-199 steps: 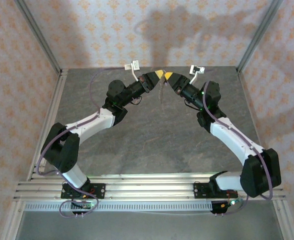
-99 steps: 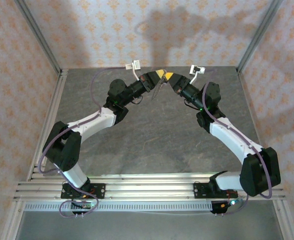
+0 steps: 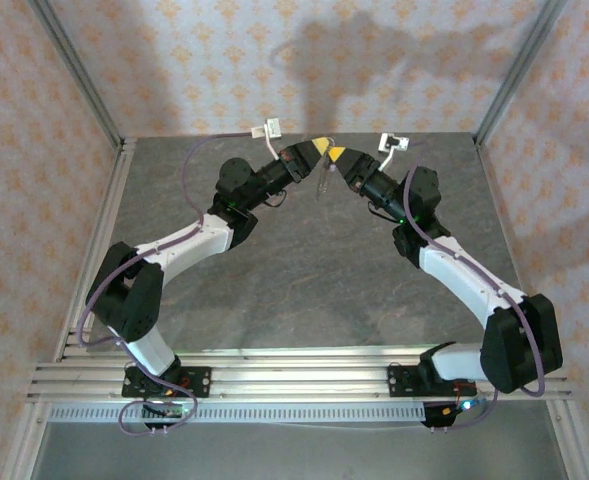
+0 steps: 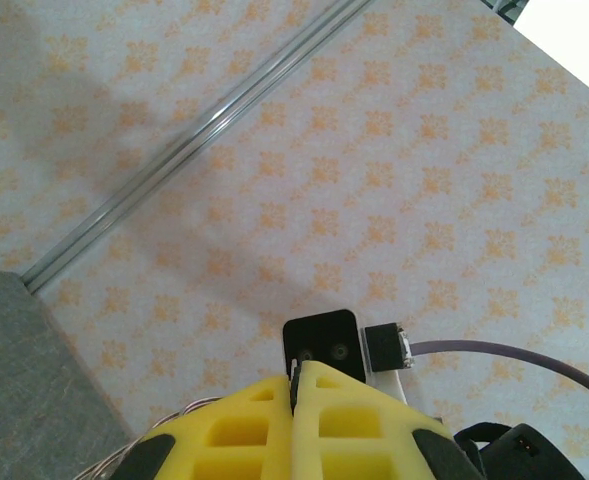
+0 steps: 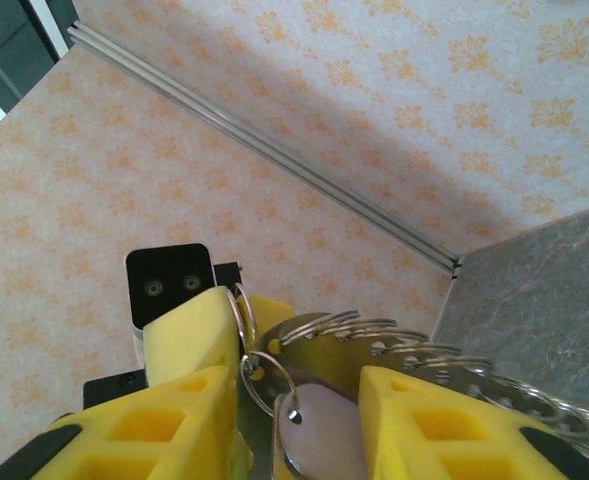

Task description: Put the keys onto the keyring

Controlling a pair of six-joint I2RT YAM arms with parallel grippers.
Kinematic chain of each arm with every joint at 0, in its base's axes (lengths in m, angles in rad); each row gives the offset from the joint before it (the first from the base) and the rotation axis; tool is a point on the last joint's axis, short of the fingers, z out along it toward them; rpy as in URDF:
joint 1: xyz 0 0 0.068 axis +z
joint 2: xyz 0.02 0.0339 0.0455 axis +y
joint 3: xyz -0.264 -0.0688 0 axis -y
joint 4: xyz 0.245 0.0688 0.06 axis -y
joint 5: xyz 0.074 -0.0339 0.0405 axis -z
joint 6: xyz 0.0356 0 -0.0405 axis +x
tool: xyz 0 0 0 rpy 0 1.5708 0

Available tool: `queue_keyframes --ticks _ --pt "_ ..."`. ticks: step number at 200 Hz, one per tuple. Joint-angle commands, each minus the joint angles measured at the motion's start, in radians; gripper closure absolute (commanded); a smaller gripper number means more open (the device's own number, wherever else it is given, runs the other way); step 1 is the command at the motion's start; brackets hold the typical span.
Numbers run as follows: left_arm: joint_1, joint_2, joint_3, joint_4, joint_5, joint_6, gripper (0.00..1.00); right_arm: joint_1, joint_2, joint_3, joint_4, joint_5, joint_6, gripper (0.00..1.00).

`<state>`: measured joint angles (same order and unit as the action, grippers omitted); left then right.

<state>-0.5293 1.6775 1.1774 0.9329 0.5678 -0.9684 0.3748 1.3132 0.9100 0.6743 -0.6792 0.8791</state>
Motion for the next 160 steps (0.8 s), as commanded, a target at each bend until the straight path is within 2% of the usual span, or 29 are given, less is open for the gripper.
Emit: queue_keyframes --ticks 1,48,110,160 --pt "0.0 0.007 0.038 0.069 0.004 -0.007 1.0 0.004 -0.039 -0.01 0.033 0.015 -0.02 0.62" --pt "-0.001 0.007 0.039 0.063 0.002 -0.024 1.0 -0.009 -0.045 0.019 0.04 0.101 -0.01 0.61" --pt "0.0 0.0 0.04 0.043 -0.017 -0.041 1.0 -0.003 0.067 0.058 0.176 0.112 0.093 0.61" --pt "-0.001 -0.006 0.037 0.008 -0.034 -0.041 1.0 0.013 0.087 0.053 0.223 0.122 0.111 0.62"
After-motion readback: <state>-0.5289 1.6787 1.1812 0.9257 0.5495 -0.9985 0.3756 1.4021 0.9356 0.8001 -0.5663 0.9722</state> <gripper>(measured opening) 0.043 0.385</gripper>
